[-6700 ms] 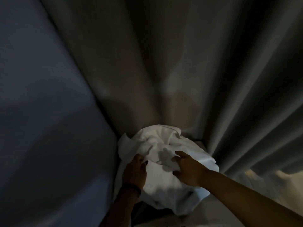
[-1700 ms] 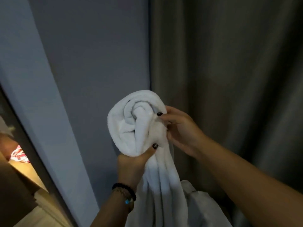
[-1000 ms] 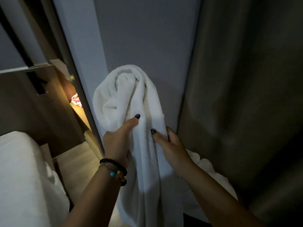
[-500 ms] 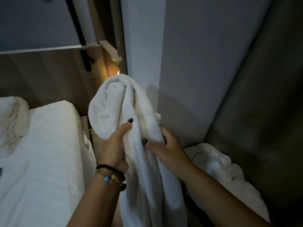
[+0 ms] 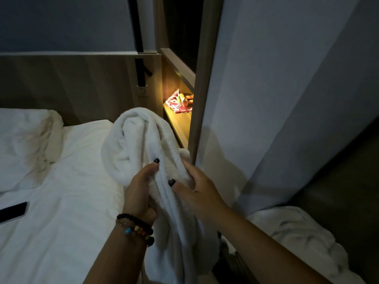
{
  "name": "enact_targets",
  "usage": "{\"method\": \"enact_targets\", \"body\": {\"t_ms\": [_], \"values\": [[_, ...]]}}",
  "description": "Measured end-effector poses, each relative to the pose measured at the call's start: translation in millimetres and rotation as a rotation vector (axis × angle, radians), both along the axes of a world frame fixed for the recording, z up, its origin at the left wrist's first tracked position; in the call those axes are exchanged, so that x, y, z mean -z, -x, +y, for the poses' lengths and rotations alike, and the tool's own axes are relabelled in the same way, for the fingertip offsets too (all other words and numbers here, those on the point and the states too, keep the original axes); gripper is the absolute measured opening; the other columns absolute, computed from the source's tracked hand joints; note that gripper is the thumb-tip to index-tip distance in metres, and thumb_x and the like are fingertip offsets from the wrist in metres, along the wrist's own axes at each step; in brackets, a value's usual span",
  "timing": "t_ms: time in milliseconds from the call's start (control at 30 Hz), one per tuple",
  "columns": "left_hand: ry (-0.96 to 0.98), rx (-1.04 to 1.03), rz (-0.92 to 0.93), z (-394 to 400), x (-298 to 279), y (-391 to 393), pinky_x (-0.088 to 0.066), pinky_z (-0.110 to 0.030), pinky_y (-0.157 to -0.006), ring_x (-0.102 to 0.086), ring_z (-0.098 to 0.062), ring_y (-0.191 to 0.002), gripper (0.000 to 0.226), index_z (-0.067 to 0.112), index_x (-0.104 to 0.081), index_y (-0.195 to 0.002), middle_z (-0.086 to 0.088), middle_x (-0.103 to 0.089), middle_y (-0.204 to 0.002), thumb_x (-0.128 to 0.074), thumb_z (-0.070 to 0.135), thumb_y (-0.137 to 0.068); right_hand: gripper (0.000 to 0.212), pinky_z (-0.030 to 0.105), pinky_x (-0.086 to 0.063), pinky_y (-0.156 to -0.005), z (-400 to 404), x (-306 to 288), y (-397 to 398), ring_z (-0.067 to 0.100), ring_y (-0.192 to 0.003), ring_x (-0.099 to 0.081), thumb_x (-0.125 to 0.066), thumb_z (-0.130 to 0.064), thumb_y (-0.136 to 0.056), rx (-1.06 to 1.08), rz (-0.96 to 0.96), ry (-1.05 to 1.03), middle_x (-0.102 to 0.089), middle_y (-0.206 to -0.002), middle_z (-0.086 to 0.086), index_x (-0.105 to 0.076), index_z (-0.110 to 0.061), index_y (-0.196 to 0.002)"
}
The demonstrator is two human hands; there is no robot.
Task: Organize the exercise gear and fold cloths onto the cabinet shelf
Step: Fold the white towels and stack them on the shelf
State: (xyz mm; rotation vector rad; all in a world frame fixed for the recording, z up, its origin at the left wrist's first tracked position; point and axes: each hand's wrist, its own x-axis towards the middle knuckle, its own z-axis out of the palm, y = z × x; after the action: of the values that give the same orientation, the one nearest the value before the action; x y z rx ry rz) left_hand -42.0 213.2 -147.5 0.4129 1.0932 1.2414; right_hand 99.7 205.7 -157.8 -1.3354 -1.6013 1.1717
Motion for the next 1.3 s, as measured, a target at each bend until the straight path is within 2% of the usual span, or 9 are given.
{"method": "enact_targets", "body": {"t_ms": [133,233,433,633,800,967,1100,1233,1300], "values": [[0.007,-0.019,-0.004,28.1,5.0,20.3,-0.058,-0.041,-0.070,-0.069,-0.032,-0.096,0.041,0.012,-0.064,-0.117,-0.016,-0.071,-0.109,-0.071,0.026,-0.079,0.043,0.008,-0.050,-0.078,23.5,-3.5,20.9,-0.016,-0.106,-0.052,-0.057,-0.045,-0.088,-0.019,-0.009,-0.009,-0.052,-0.111,-0.042,-0.037,-0.066,-0.119],[0.022,-0.022,0.001,48.1,10.1,32.3,-0.057,-0.047,-0.080,-0.068,-0.035,-0.100,0.041,0.009,-0.064,-0.118,-0.018,-0.069,-0.111,-0.070,0.024,-0.081,0.042,0.013,-0.053,-0.079,42.8,1.9,33.7,-0.013,-0.103,-0.056,-0.056,-0.043,-0.088,-0.016,0.008,0.000,-0.055,-0.109,-0.042,-0.039,-0.072,-0.112],[0.057,-0.081,-0.050,94.3,26.7,42.9,-0.059,-0.044,-0.075,-0.071,-0.031,-0.090,0.031,0.013,-0.068,-0.108,-0.013,-0.073,-0.102,-0.072,0.024,-0.080,0.045,0.017,-0.052,-0.083,89.9,13.4,52.5,-0.003,-0.105,-0.057,-0.052,-0.035,-0.093,0.016,-0.048,-0.003,-0.058,-0.119,-0.018,-0.040,-0.042,-0.136],[0.056,-0.068,-0.149,143.3,34.8,41.5,-0.058,-0.045,-0.070,-0.071,-0.035,-0.090,0.033,0.012,-0.066,-0.113,-0.017,-0.073,-0.102,-0.067,0.026,-0.083,0.052,0.014,-0.052,-0.080,142.8,21.9,49.2,-0.003,-0.103,-0.057,-0.069,-0.035,-0.080,0.176,-0.020,-0.064,-0.058,-0.109,-0.028,-0.053,-0.037,-0.129],[0.103,-0.130,-0.180,201.4,34.0,44.6,-0.059,-0.042,-0.062,-0.072,-0.033,-0.080,0.030,0.012,-0.064,-0.109,-0.018,-0.074,-0.094,-0.069,0.028,-0.083,0.058,0.025,-0.053,-0.092,208.6,28.0,56.8,-0.002,-0.111,-0.056,-0.076,-0.033,-0.075,0.219,0.031,-0.121,-0.060,-0.122,-0.018,-0.056,-0.031,-0.130],[0.068,-0.126,-0.196,243.3,36.5,45.9,-0.051,-0.055,-0.092,-0.065,-0.039,-0.105,0.049,0.012,-0.060,-0.125,-0.018,-0.067,-0.117,-0.071,0.025,-0.079,0.032,0.021,-0.051,-0.084,266.4,25.7,48.7,-0.003,-0.096,-0.057,-0.073,-0.028,-0.080,0.327,-0.163,-0.286,-0.059,-0.102,-0.023,-0.067,-0.030,-0.111],[0.057,-0.113,-0.159,279.0,39.7,48.7,-0.048,-0.060,-0.094,-0.064,-0.041,-0.106,0.058,0.011,-0.061,-0.124,-0.019,-0.067,-0.116,-0.076,0.022,-0.069,0.017,0.012,-0.049,-0.080,296.7,26.4,49.9,0.000,-0.096,-0.059,-0.070,-0.019,-0.084,0.320,-0.070,-0.355,-0.064,-0.098,-0.017,-0.068,-0.025,-0.100],[0.061,-0.049,-0.206,324.7,42.6,63.4,-0.045,-0.061,-0.098,-0.062,-0.043,-0.110,0.051,0.009,-0.058,-0.128,-0.022,-0.064,-0.121,-0.070,0.019,-0.079,0.045,0.002,-0.037,-0.090,328.4,32.2,64.6,-0.009,-0.117,-0.045,-0.061,-0.042,-0.085,0.040,-0.144,-0.288,-0.050,-0.129,-0.014,-0.056,-0.026,-0.126],[0.060,0.009,-0.250,350.5,44.0,76.1,-0.043,-0.061,-0.099,-0.061,-0.042,-0.111,0.047,0.010,-0.056,-0.130,-0.023,-0.063,-0.123,-0.065,0.018,-0.085,0.060,0.011,-0.033,-0.099,349.3,36.5,70.9,-0.007,-0.125,-0.034,-0.054,-0.057,-0.082,-0.046,-0.321,-0.214,-0.033,-0.142,-0.020,-0.041,-0.038,-0.138]]}}
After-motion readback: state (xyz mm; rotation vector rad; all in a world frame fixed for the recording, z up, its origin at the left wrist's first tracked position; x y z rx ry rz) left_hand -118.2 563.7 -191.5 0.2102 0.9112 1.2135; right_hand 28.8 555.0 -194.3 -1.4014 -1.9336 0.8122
